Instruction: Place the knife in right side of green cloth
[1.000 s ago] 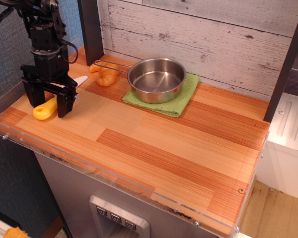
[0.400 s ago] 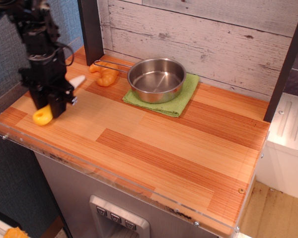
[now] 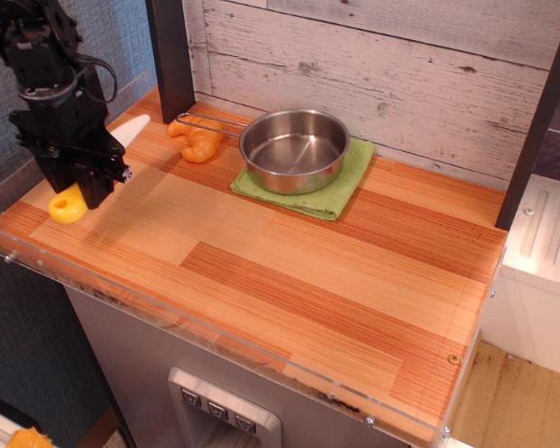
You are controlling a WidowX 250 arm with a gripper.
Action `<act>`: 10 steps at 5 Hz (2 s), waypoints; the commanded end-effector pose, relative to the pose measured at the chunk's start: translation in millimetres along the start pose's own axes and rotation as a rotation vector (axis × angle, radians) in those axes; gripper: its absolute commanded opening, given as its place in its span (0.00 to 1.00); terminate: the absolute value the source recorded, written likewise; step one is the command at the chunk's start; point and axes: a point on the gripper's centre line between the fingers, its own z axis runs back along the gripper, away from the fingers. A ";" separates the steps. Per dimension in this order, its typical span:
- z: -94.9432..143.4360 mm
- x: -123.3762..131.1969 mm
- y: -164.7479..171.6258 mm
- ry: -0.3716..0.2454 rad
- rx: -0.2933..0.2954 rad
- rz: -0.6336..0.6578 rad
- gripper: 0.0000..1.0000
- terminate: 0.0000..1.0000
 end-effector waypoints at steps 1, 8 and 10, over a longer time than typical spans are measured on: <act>51.7 8.1 -66.2 0.013 -0.119 0.055 0.00 0.00; 13.1 61.8 -257.6 0.002 -0.160 -0.137 0.00 0.00; -1.7 56.4 -254.5 0.060 -0.104 -0.162 0.00 0.00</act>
